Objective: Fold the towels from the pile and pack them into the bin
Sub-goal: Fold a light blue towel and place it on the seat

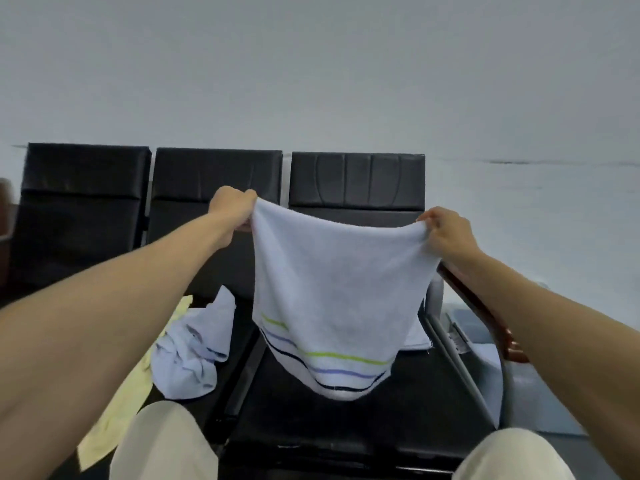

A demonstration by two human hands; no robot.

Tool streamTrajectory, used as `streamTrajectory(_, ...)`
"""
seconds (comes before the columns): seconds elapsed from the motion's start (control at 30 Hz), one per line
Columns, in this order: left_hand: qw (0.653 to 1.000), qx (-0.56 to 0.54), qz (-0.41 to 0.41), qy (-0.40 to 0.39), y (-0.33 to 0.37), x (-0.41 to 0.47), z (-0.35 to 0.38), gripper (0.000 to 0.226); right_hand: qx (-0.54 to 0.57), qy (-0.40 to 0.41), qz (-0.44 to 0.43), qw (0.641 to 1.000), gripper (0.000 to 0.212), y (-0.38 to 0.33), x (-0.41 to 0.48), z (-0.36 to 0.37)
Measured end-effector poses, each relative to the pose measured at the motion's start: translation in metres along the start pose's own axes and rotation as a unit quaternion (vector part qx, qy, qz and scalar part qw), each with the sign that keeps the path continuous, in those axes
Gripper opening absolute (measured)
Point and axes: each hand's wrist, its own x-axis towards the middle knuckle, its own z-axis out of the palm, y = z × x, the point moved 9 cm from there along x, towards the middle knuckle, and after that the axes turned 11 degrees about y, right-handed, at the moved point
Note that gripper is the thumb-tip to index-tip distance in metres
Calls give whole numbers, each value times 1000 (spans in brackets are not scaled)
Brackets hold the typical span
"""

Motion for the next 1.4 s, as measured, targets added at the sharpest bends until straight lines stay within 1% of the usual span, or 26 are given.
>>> streamTrajectory(0.1, 991, -120, -59, 12, 17, 2, -15, 23, 0, 16, -16, 1000, 29, -25, 14, -19)
streamTrajectory(0.2, 977, -193, -84, 27, 27, 0, -24, 19, 48, 22, 25, 998, 27, -38, 23, -29)
streamTrajectory(0.3, 969, -227, -90, 40, 31, 0, -28, 30, 106, 16, 66, 992, 22, -41, 27, -31)
streamTrajectory(0.4, 972, -211, -81, 58, 33, 1, -35, 18, 141, 8, 91, 986, 22, -41, 29, -33)
streamTrajectory(0.47, 978, -180, -73, 78, 29, 3, -41, 13, 153, -27, 105, 982, 21, -39, 27, -29)
streamTrajectory(0.53, 982, -153, -58, 92, 26, 5, -46, 9, 175, -89, 118, 973, 16, -40, 19, -22)
streamTrajectory(0.57, 984, -145, -52, 92, 24, 7, -48, 14, 182, -128, 120, 968, 18, -42, 14, -21)
streamTrajectory(0.63, 990, -114, -36, 73, 20, 10, -48, 30, 181, -208, 116, 954, 24, -45, 4, -16)
streamTrajectory(0.67, 994, -90, -21, 58, 20, 10, -48, 29, 170, -239, 108, 950, 27, -47, -1, -15)
streamTrajectory(0.7, 997, -68, -10, 34, 19, 8, -46, 23, 143, -254, 93, 952, 30, -46, -4, -13)
streamTrajectory(0.73, 999, -52, -3, 5, 19, 6, -43, 17, 105, -249, 70, 960, 31, -45, -4, -14)
streamTrajectory(0.77, 999, -41, -5, -24, 18, 2, -39, 13, 57, -229, 41, 971, 27, -43, 0, -15)
streamTrajectory(0.8, 998, -32, -12, -56, 16, -3, -36, 13, 5, -208, 13, 978, 15, -43, 0, -16)
streamTrajectory(0.83, 995, -23, -21, -92, 15, -8, -31, 14, -50, -194, -17, 980, 15, -45, 1, -17)
streamTrajectory(0.87, 991, -15, -28, -129, 15, -12, -26, 14, -100, -186, -36, 977, 32, -44, 1, -15)
streamTrajectory(0.9, 986, -9, -29, -162, 15, -16, -21, 16, -130, -181, -43, 974, 42, -43, 1, -13)
streamTrajectory(0.93, 983, 1, -23, -184, 15, -19, -17, 18, -145, -168, -52, 974, 45, -43, 2, -13)
streamTrajectory(0.97, 982, 21, -5, -190, 16, -21, -15, 22, -156, -153, -58, 974, 43, -42, 3, -14)
streamTrajectory(1.03, 979, 115, 79, -149, 22, -18, -13, 26, -159, -117, -66, 978, 41, -39, 9, -15)
streamTrajectory(1.07, 971, 165, 127, -119, 27, -18, -11, 23, -171, -97, -72, 978, 43, -37, 11, -16)
streamTrajectory(1.1, 962, 195, 168, -90, 32, -19, -10, 19, -184, -76, -77, 977, 43, -37, 11, -18)
streamTrajectory(1.13, 956, 206, 195, -67, 36, -22, -8, 16, -203, -56, -79, 974, 39, -37, 9, -21)
streamTrajectory(1.2, 951, 206, 230, -34, 42, -22, -4, 14, -236, -32, -81, 968, 20, -37, 6, -26)
streamTrajectory(1.27, 945, 207, 252, -16, 43, -22, -2, 13, -233, -27, -75, 969, 6, -33, 6, -26)
streamTrajectory(1.4, 926, 245, 287, -15, 39, -29, 2, 16, -216, -12, -86, 973, 14, -33, 0, -30)
